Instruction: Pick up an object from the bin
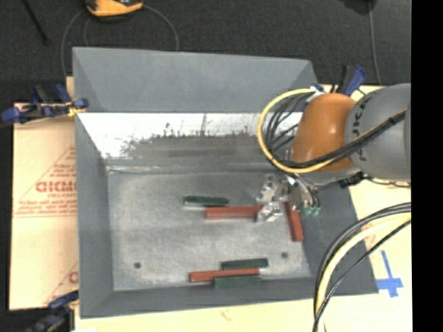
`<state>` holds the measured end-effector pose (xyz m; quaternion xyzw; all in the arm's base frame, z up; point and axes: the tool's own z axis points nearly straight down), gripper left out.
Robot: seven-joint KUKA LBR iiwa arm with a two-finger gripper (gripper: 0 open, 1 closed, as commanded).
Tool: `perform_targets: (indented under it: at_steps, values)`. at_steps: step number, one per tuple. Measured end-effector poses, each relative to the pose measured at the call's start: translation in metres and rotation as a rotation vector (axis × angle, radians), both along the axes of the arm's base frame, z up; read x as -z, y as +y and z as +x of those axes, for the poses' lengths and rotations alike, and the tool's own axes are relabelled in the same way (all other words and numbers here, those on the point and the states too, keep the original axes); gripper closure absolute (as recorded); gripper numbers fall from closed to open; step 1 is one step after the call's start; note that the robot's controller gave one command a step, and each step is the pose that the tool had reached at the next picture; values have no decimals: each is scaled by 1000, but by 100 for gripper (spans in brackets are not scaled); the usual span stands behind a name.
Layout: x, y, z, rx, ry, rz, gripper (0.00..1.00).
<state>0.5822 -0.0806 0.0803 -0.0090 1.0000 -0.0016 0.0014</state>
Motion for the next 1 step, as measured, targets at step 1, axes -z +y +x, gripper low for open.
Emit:
perform_targets:
  at_steps: [1]
  values:
    - [-182,-1,-9,-17,2,2,100]
